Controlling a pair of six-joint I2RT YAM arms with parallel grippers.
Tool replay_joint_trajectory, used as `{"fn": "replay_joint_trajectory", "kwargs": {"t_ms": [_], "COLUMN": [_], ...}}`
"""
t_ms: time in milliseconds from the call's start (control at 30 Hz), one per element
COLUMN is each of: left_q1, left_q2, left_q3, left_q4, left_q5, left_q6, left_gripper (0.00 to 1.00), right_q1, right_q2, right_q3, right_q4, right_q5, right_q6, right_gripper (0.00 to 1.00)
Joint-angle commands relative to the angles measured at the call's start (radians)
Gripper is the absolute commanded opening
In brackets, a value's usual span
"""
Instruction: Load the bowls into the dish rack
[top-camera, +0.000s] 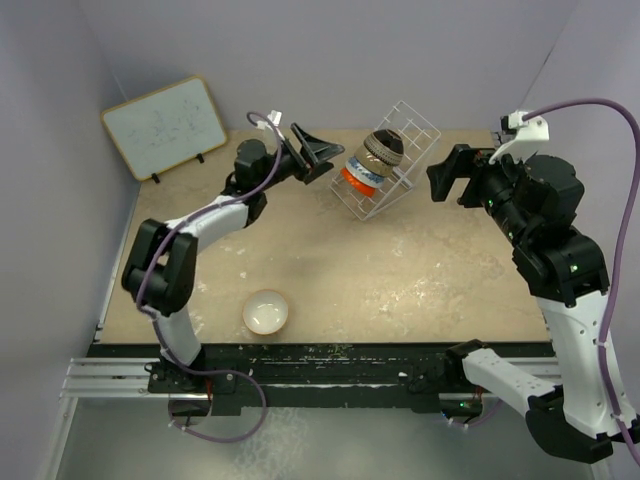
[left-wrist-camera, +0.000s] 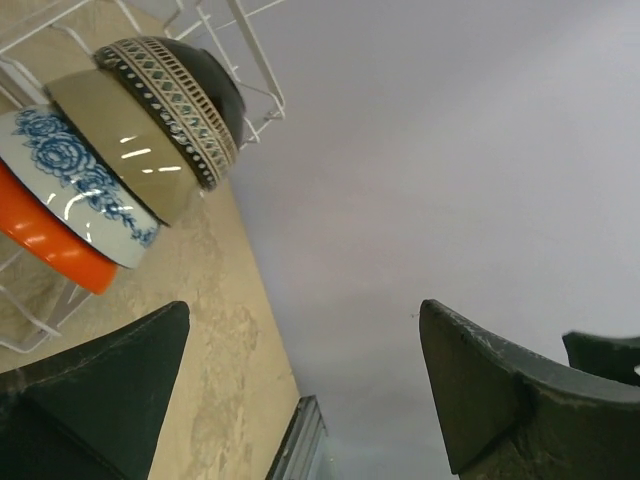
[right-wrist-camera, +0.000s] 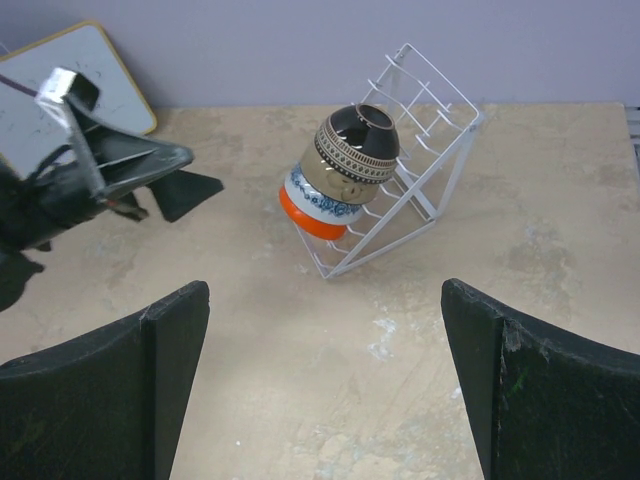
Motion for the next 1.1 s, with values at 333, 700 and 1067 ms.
{"fn": "replay_joint_trajectory", "kwargs": {"t_ms": [333, 700, 1067], "left_q1": [-0.066, -0.468, -0.627], "left_q2": [-0.737, -0.789, -0.662], "left_q3": [-0.358, -0.498, -0.520], "left_q4": [-0.793, -1.052, -1.146], "left_q5": [-0.250, -0.704, -0.904], "left_q6": [0.695, 0.643, 0.479], "left_gripper": [0.95, 0.68, 0.54], "right_q1": [-0.003, -0.003, -0.003], "right_q2": [-0.003, 0.001, -0.013], "right_q3": [-0.006, -0.022, -0.051], "right_q4": [0.076, 0.083, 0.072], "right_q5": [-0.058, -0.087, -0.063], "right_q6": [0.026, 0.045, 0.040], "right_gripper": [1.00, 1.00, 1.00]}}
